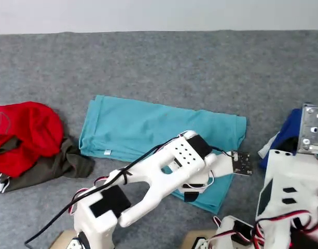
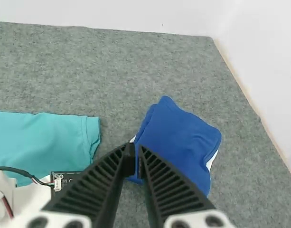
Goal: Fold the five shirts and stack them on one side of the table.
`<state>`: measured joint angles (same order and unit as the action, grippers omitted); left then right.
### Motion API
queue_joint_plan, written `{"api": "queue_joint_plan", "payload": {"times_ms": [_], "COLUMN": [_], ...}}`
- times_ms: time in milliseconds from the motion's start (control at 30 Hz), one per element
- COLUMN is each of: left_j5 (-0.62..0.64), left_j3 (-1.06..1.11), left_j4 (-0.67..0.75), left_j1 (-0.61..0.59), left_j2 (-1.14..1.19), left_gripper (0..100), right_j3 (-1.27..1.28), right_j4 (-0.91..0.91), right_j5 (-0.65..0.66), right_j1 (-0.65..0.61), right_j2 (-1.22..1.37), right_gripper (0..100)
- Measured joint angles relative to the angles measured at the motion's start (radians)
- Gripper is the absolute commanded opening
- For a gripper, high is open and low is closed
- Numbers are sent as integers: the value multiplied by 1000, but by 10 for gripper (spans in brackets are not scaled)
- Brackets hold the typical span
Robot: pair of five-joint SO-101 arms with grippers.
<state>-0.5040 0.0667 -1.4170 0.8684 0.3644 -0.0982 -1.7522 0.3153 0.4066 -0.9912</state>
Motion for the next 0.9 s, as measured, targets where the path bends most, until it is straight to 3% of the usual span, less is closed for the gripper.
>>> {"api": "queue_joint_plan", "payload": {"times_ms": [267, 600, 900], "left_j5": [-11, -15, -11], "left_j3": [-18, -68, -68], "left_j4": [25, 20, 18], "left_j1": [0, 43, 60], "left_j2": [89, 163, 164], "left_gripper": [227, 9, 6], "right_j3": [0, 0, 0], "right_j4": [0, 0, 0], "right_j5": [0, 0, 0], "right_j1": [0, 0, 0], "right_j2": [0, 0, 0], "right_gripper": [19, 19, 19]}}
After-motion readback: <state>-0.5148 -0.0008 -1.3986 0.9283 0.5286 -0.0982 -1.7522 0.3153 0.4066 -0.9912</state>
